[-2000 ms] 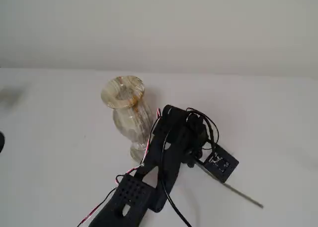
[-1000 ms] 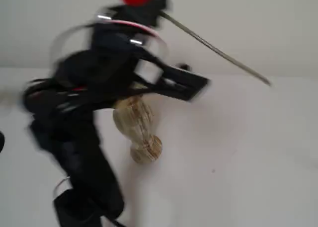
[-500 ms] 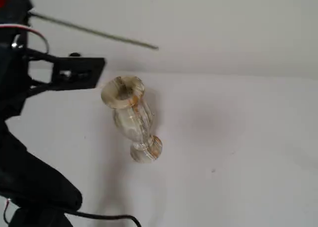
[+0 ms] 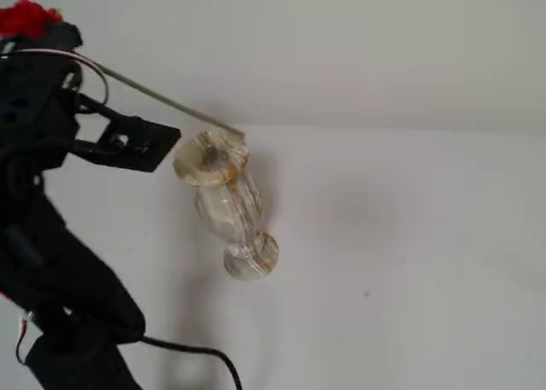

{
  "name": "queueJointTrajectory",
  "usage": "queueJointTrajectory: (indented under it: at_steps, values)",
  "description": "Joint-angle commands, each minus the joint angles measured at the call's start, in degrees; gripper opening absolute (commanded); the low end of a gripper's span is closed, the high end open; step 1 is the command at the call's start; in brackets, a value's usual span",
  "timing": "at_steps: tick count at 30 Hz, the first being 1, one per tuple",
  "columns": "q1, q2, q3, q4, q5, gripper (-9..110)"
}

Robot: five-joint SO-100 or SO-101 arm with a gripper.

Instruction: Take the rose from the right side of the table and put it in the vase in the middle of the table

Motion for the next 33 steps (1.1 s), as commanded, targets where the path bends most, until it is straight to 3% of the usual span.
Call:
queueJointTrajectory:
  at_steps: [1,15,33]
  values:
    - [-1.0,-0.5,-1.8,0.0,2.1,0]
    - [-8.1,3.3,-1.8,5.3,1.4,0]
    - [-5.1,-1.5,-1.8,9.8,1.8,1]
